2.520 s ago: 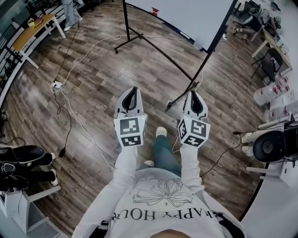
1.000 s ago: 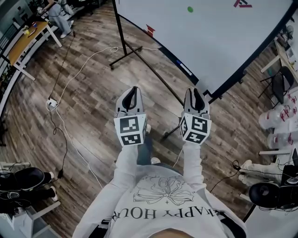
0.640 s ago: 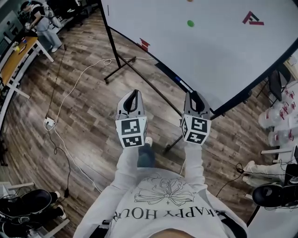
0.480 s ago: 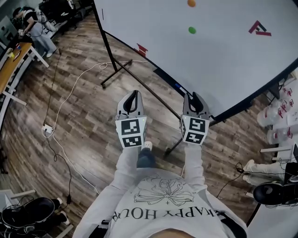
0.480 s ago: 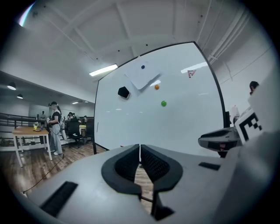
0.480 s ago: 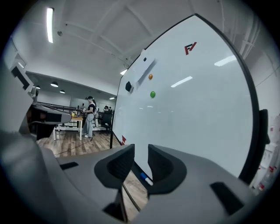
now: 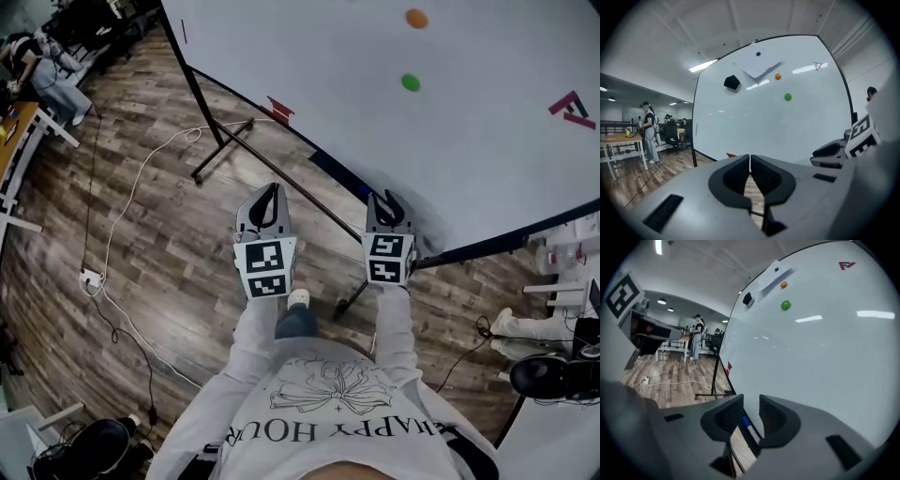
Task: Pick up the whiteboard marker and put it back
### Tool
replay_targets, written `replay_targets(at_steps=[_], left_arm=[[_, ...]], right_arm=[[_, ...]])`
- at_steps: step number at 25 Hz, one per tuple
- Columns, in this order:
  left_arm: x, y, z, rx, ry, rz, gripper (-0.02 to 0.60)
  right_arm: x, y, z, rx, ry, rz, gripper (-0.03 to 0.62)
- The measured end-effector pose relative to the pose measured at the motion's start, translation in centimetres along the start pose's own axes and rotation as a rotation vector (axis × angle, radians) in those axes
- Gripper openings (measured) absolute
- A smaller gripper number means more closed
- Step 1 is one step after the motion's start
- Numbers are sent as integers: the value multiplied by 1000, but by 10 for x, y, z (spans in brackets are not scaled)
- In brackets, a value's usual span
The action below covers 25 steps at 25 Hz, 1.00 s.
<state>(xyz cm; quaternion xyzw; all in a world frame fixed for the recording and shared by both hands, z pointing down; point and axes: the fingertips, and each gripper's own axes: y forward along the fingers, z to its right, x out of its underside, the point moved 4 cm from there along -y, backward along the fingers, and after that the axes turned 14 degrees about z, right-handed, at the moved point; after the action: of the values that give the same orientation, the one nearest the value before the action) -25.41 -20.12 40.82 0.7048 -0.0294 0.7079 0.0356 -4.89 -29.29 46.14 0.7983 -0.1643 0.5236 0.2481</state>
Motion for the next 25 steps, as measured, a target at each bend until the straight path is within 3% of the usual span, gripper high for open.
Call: replay_targets(at_steps=[4, 14, 25], left_arm=[[20, 18, -5, 26, -17, -39, 12], [55, 43, -14, 38, -40, -109, 11], [72, 57, -21, 14, -74, -153, 12]], right_arm=[[23, 23, -4, -28, -128, -101, 103], [68, 69, -6, -110, -312, -266, 103], [101, 98, -13, -192, -359, -421, 103]])
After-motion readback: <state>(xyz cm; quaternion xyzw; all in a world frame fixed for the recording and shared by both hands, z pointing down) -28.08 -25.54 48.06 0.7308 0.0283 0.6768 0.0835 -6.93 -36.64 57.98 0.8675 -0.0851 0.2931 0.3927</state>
